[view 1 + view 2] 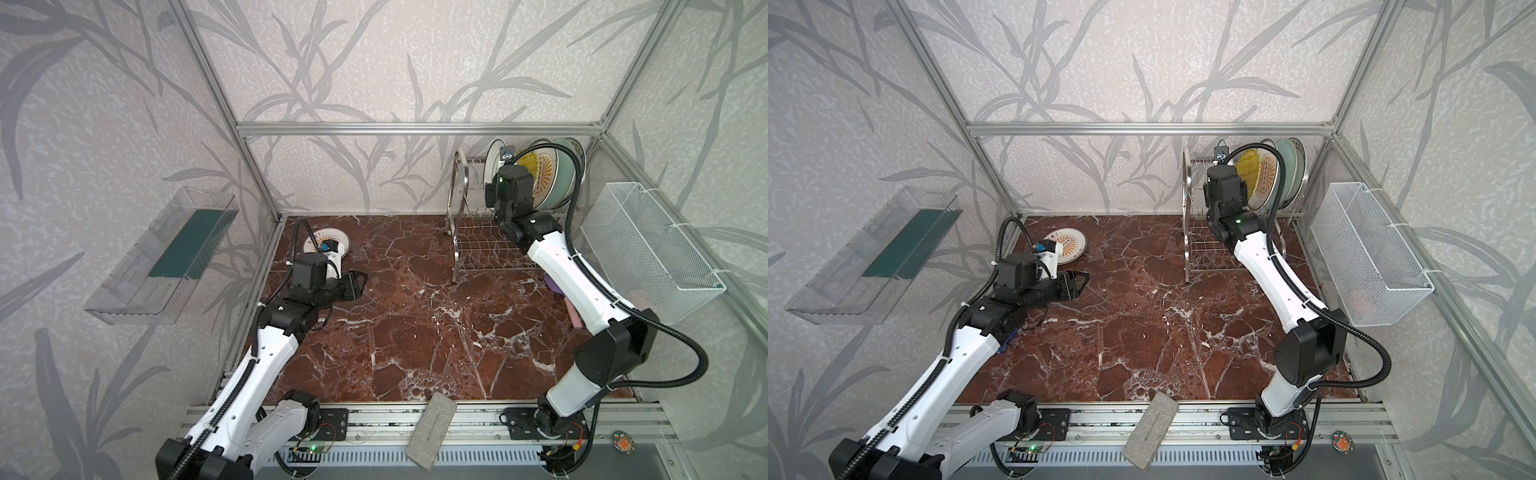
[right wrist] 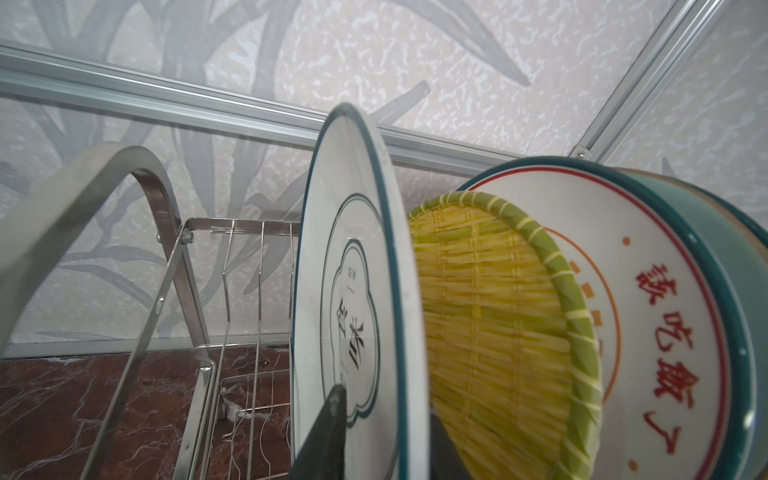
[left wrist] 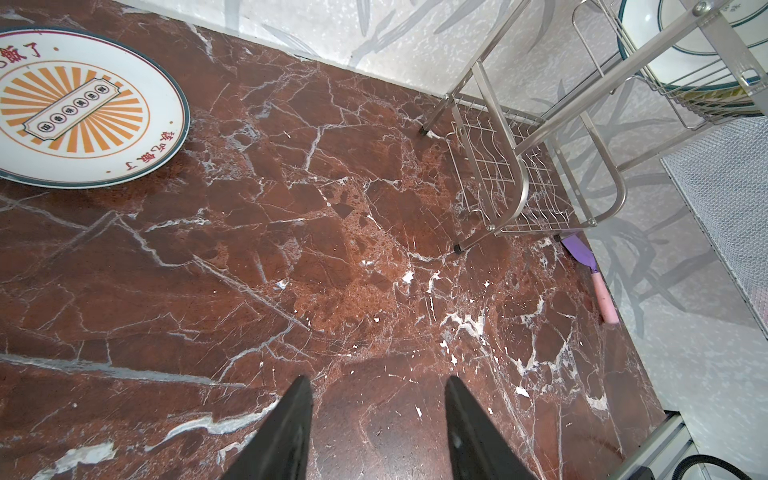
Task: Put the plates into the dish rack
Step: 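Lower the white plate into a rack slot beside the woven plate, then open the right gripper and release the white plate in the rack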
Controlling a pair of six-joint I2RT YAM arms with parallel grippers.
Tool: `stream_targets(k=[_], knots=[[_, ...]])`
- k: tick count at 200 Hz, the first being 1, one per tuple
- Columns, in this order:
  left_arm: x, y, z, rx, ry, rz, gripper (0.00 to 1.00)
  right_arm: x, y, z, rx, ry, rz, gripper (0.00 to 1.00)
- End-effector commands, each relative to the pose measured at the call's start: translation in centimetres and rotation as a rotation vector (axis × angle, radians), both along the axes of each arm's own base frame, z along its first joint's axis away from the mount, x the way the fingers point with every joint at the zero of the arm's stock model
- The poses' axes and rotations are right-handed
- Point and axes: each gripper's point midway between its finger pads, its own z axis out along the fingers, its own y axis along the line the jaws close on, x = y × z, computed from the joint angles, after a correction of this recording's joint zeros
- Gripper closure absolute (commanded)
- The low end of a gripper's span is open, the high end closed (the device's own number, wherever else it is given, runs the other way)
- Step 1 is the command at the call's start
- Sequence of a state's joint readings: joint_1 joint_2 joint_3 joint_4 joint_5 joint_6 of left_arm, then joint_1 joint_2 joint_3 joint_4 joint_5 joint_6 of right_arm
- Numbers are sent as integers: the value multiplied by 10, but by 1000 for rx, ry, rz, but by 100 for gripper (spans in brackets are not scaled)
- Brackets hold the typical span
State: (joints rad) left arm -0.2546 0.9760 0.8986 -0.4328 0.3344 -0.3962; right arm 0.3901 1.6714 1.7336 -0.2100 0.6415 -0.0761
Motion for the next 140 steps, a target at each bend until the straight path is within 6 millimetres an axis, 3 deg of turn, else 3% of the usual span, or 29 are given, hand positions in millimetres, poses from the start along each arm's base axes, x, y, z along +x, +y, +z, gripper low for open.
stream_targets(k=[1, 84, 140], knots=[[-2, -1, 3, -6, -17, -5, 50, -12, -1, 19, 23, -39, 17, 65], [-2, -2, 2, -8, -10, -4, 50, -25, 1, 40, 38, -76, 63, 28], [-1, -1, 1, -4, -6, 2, 50, -38, 1, 56, 66, -101, 102, 17]])
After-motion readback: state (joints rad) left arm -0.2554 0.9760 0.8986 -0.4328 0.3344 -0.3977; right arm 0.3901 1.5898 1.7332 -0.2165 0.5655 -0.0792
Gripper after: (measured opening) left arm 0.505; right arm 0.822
